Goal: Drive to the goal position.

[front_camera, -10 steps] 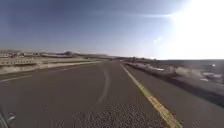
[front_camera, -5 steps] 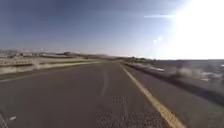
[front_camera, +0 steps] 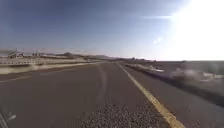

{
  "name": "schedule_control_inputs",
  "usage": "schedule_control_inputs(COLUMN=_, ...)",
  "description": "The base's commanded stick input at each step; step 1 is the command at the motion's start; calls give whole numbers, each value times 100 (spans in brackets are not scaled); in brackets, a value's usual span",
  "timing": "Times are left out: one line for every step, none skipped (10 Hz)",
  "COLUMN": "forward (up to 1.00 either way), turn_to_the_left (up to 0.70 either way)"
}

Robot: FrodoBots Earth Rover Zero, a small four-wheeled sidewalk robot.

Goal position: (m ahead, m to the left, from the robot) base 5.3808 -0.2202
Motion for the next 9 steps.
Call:
schedule_control_inputs(forward=70, turn_to_the_left=0)
schedule_control_inputs(forward=70, turn_to_the_left=0)
schedule_control_inputs(forward=70, turn_to_the_left=0)
schedule_control_inputs(forward=70, turn_to_the_left=0)
schedule_control_inputs(forward=70, turn_to_the_left=0)
schedule_control_inputs(forward=70, turn_to_the_left=0)
schedule_control_inputs(forward=70, turn_to_the_left=0)
schedule_control_inputs(forward=70, turn_to_the_left=0)
schedule_control_inputs(forward=70, turn_to_the_left=0)
